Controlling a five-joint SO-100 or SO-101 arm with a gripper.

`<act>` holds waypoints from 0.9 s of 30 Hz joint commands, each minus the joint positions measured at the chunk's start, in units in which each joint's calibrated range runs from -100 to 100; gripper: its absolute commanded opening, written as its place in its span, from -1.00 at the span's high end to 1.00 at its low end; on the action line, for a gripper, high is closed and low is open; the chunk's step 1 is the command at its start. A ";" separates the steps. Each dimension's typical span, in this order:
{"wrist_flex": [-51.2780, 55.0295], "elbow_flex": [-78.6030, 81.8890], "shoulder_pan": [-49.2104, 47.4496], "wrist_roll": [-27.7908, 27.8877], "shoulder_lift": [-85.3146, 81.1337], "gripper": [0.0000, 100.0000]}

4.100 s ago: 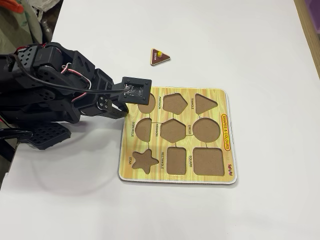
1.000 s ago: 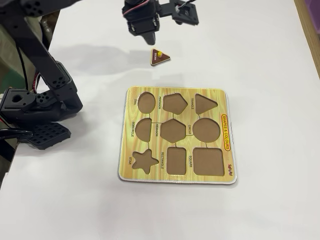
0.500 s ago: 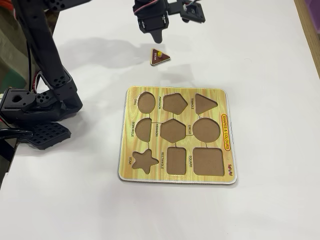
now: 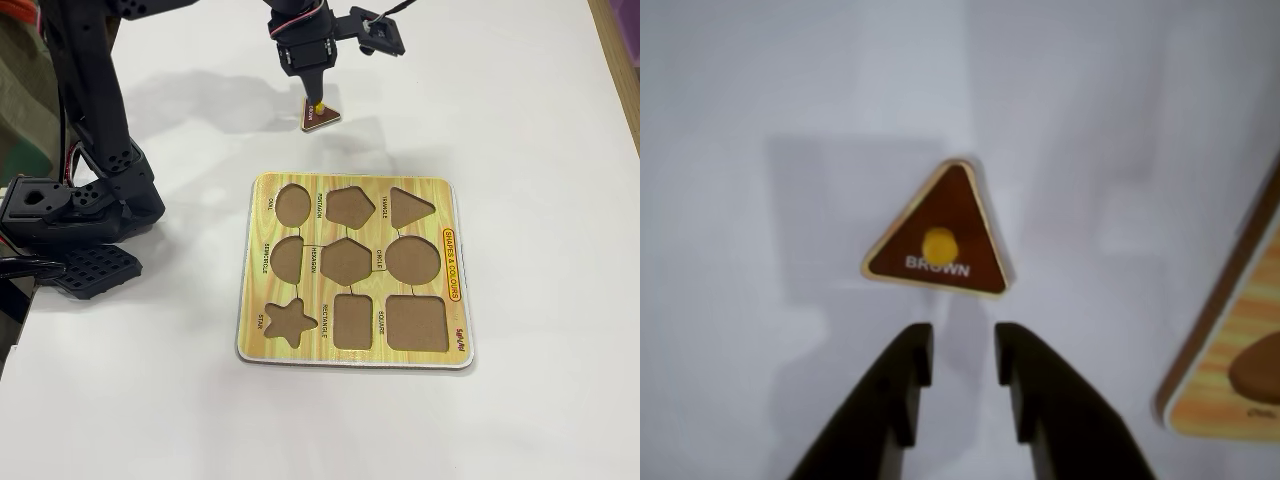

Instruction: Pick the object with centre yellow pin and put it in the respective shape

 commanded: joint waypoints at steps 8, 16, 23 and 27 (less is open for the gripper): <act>-8.90 -3.33 -2.40 0.32 3.71 0.83; -8.64 -2.25 -1.53 0.32 4.22 0.84; -8.12 -2.25 -1.04 0.32 4.22 0.83; -8.12 -2.25 -1.04 0.32 4.22 0.83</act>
